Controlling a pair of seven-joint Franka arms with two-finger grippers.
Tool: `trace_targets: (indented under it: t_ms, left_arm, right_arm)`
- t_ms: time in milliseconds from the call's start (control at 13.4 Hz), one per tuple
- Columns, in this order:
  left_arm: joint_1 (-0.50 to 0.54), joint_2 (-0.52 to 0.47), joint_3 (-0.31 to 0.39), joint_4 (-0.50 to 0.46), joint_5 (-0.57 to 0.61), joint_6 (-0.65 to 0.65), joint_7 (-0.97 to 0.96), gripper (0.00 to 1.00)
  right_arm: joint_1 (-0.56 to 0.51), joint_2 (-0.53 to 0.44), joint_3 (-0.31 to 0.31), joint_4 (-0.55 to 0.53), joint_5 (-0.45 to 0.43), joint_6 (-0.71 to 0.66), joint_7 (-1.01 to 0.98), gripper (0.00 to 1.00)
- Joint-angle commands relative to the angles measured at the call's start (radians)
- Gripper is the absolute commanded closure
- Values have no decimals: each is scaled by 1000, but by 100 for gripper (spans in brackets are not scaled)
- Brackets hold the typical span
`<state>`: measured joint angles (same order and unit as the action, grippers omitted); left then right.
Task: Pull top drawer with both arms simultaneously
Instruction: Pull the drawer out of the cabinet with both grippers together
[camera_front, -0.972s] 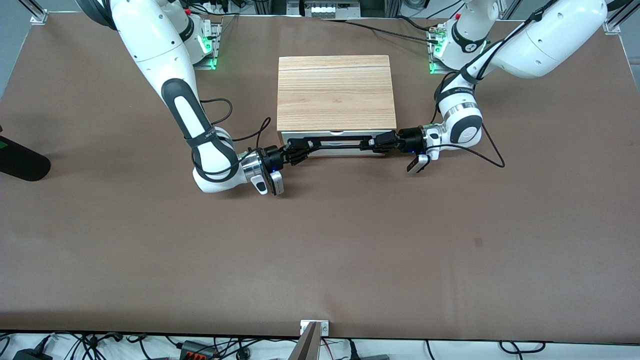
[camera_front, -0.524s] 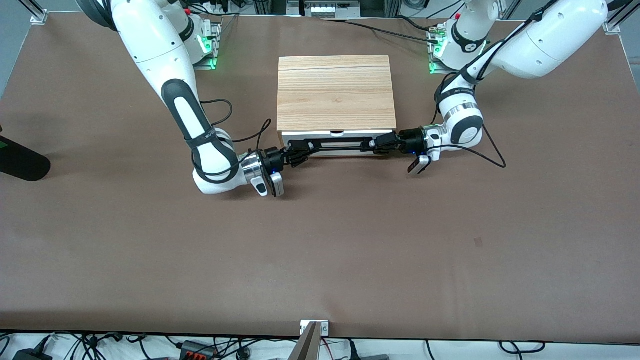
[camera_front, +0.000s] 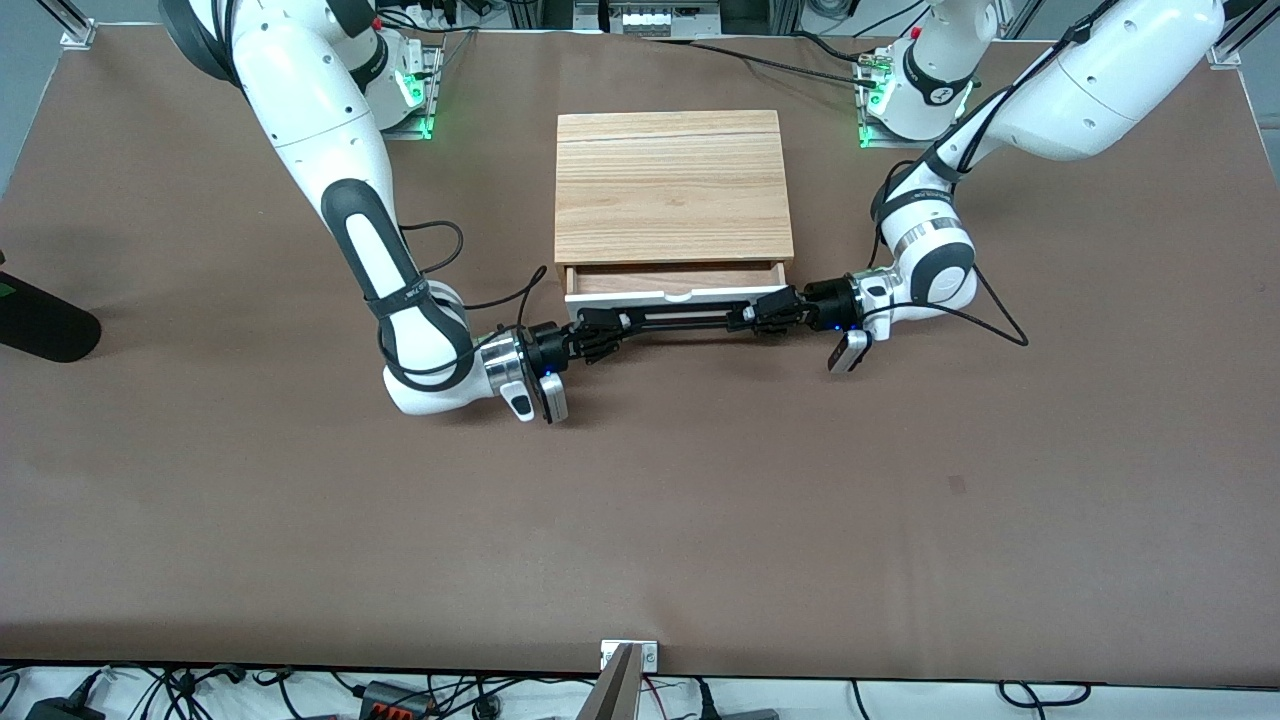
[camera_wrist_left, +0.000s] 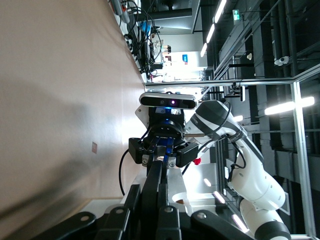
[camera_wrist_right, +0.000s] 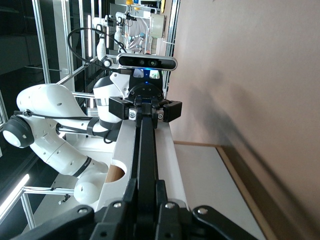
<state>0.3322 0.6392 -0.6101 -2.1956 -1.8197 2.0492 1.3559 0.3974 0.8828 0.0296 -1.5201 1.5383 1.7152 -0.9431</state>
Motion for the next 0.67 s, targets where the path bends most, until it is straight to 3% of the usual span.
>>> trace_targets:
  t_ms: [0, 598]
  left_arm:
    - [-11, 10, 1, 56, -24, 45, 60, 90]
    - [-56, 34, 4, 148, -24, 126, 80, 88]
  right_arm:
    - [-11, 74, -2, 113, 16, 69, 21, 100]
    - [-25, 88, -2, 198, 16, 204, 38, 100]
